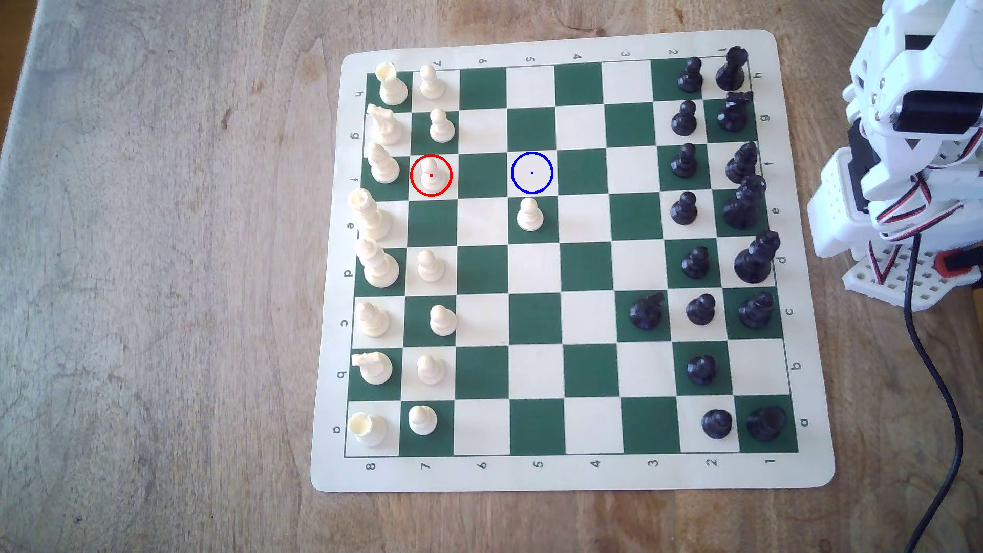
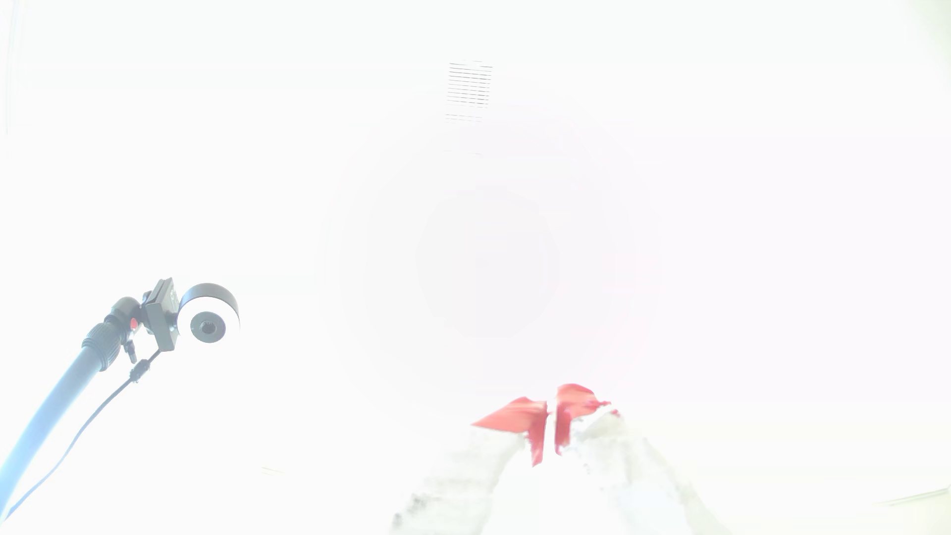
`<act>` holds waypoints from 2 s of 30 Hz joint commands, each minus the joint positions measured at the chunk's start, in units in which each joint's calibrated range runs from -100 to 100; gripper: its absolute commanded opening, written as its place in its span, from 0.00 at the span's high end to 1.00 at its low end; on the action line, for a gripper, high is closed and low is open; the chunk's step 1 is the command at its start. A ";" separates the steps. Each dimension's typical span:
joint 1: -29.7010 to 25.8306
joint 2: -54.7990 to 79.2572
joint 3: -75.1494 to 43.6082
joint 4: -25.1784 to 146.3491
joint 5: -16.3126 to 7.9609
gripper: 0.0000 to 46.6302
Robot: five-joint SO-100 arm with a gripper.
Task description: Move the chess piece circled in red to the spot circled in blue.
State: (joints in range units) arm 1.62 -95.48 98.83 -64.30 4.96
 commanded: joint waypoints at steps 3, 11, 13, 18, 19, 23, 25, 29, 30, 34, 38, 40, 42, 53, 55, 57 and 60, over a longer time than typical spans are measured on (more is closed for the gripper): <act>0.37 -0.36 -7.44 -1.87 0.63 1.00; 5.14 -0.36 -16.69 27.61 0.63 1.00; 6.63 -0.28 -20.40 37.93 0.59 1.00; 10.85 1.16 -31.37 64.79 0.49 1.00; 11.71 1.67 -33.10 68.81 0.49 1.00; 12.03 6.60 -37.54 75.03 0.49 1.00; 11.09 9.74 -40.08 81.17 0.44 1.00; 11.48 18.31 -49.78 100.34 0.44 1.00; 11.56 21.11 -51.50 101.49 0.63 1.00; 11.71 32.74 -57.03 102.63 1.42 0.99; 13.12 43.61 -66.28 110.33 0.05 0.99; 13.90 49.21 -72.26 113.85 -1.32 0.99; 14.45 55.58 -80.06 118.60 -2.98 0.99; 12.03 72.73 -99.28 129.82 -9.72 0.99; 11.87 79.35 -106.35 132.85 -11.04 0.99; 11.71 82.74 -109.61 133.51 -12.16 0.99; 10.93 87.16 -111.88 133.43 -13.72 0.99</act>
State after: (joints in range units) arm 13.35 -11.35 -5.47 69.00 -7.16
